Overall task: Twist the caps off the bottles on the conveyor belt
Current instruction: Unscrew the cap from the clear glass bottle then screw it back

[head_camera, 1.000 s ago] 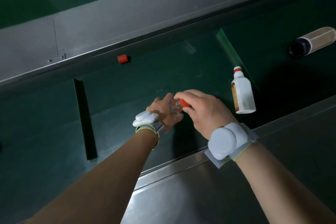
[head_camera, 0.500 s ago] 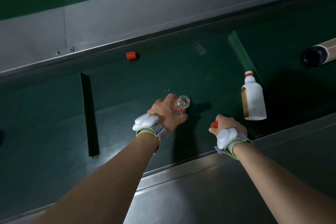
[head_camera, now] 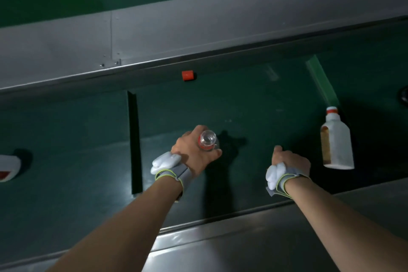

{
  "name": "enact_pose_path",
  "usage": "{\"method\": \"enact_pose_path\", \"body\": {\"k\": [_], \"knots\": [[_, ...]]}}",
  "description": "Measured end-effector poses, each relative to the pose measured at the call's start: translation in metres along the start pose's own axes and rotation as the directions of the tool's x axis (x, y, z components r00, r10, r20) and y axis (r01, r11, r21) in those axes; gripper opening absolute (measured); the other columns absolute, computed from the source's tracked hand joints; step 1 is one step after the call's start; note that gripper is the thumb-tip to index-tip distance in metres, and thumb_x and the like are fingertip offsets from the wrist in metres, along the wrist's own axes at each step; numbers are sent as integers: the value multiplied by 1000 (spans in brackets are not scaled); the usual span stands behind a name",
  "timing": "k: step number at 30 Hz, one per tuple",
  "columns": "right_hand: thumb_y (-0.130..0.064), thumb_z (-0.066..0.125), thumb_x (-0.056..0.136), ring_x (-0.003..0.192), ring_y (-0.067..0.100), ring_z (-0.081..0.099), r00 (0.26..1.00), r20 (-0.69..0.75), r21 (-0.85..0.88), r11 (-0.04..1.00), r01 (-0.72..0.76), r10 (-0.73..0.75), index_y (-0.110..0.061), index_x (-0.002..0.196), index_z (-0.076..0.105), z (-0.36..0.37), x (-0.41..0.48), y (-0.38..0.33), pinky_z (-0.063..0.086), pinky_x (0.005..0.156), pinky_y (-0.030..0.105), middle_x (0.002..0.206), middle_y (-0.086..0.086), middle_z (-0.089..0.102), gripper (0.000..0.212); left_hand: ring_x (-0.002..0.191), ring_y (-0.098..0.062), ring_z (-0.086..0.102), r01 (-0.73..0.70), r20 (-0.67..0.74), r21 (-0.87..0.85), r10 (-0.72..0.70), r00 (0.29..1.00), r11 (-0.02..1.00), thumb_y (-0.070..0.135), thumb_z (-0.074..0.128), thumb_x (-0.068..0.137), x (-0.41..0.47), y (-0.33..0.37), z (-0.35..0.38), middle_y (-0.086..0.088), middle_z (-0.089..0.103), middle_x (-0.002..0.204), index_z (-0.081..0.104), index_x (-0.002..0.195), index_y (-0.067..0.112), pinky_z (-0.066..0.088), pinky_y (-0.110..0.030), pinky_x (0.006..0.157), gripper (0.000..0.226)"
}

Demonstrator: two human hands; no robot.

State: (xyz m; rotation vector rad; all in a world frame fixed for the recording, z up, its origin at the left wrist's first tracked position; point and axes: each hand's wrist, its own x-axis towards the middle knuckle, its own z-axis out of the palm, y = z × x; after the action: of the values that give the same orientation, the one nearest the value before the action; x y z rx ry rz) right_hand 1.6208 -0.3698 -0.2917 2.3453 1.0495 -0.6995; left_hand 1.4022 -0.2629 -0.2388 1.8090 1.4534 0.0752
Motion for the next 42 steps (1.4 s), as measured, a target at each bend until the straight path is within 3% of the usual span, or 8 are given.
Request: {"method": "enact_pose_path", "body": {"k": [3,7,13,22,29,34,37,42], "knots": [[-31,55,88,107,31,53,976,-200,-71,995,74,-87,-16,117,47,-20,12,-45,44,74,40,119,10,56,33,95,-27,62,62,-94,-8,-63,994,998,54,77,64,14,-24,-35,1,67,104,54,109,40,51,-36,83,53],[-46,56,87,107,32,51,920,-230,-137,947,291,-316,-21,124,38,-55,27,-126,41,67,40,120,11,50,48,93,-27,62,131,-186,-34,-135,973,991,55,78,63,34,-53,-65,-1,67,101,58,108,35,51,-34,80,53],[-46,57,87,110,34,48,812,-270,-134,855,500,-517,-29,138,31,-95,57,-197,42,66,39,134,12,39,59,84,-23,59,95,-113,-139,-111,987,986,53,78,59,38,-63,-58,3,60,96,48,95,42,47,-31,73,48],[-26,67,79,122,41,38,802,-203,-178,827,534,-562,-41,145,16,-141,115,-257,44,78,47,157,10,5,85,60,-9,43,117,-66,-117,-126,990,986,60,72,58,56,-70,-49,10,51,86,42,98,43,32,-24,55,52],[-15,74,49,112,41,44,855,-31,-217,839,500,-518,-15,128,40,-142,110,-260,42,73,44,127,17,39,86,61,-8,41,106,-65,-136,-115,991,985,56,73,62,54,-61,-50,9,54,91,45,99,41,27,-17,51,49],[-4,52,78,93,38,57,834,-206,33,848,528,-512,-10,133,27,-129,95,-244,44,71,42,110,18,59,61,69,-14,44,103,-76,-123,-113,991,987,56,73,62,50,-61,-51,9,53,92,46,100,40,30,-26,58,50],[-14,58,88,84,31,60,853,-251,273,812,516,-458,-18,134,27,-138,63,-225,44,65,35,92,6,63,56,69,-14,44,104,-82,-123,-115,990,987,58,72,60,49,-61,-51,9,52,91,44,99,41,32,-26,62,50],[-33,63,88,96,31,55,734,-434,217,730,648,-522,-23,135,34,-157,-22,-170,45,81,40,110,8,60,56,61,-7,45,102,-85,-130,-114,990,986,65,66,53,49,-64,-45,11,53,89,40,94,47,30,-24,54,52]]}}
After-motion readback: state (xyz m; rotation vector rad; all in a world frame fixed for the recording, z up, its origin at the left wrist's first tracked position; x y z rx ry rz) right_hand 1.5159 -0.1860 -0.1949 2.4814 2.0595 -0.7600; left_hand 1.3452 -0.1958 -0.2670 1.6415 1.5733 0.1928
